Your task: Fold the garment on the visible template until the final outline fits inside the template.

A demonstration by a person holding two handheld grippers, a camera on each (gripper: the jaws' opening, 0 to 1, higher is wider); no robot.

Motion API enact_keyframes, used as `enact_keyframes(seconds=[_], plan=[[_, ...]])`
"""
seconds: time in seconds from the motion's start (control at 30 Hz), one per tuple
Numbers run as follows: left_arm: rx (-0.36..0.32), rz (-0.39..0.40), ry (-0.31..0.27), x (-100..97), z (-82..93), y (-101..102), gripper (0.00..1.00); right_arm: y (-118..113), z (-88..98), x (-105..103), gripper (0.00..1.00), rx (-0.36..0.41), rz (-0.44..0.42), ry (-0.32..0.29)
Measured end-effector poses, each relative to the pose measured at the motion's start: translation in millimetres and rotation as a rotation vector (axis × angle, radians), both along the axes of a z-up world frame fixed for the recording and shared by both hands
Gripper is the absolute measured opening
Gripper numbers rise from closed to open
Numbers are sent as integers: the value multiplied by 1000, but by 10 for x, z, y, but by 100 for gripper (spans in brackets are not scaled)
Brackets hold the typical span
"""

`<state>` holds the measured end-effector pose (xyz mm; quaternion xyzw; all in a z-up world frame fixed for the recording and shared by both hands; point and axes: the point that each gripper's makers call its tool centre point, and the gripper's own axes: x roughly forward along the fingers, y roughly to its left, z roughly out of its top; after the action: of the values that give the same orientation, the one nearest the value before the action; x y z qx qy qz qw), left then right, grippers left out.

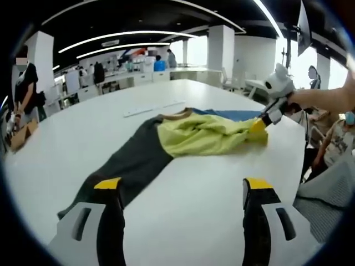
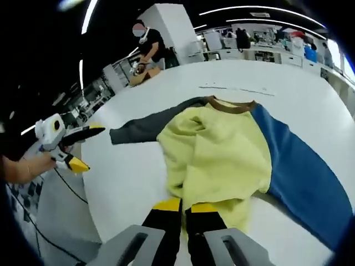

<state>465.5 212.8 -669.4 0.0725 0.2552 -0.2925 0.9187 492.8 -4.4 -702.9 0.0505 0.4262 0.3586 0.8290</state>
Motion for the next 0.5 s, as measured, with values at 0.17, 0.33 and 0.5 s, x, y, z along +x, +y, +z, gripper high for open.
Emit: enact_keyframes(seconds=[0.17,0.33,0.5], plan=[[0,-16,5,-1,-6,-38,82,-48,108,136,0,50,-41,24],[5,-26,8,-3,-19,-54,80,-55,199,212,0,52,-53,17],[9,-35,11,-8,-32,-74,77,-96,218,317,0,18,-59,-2]])
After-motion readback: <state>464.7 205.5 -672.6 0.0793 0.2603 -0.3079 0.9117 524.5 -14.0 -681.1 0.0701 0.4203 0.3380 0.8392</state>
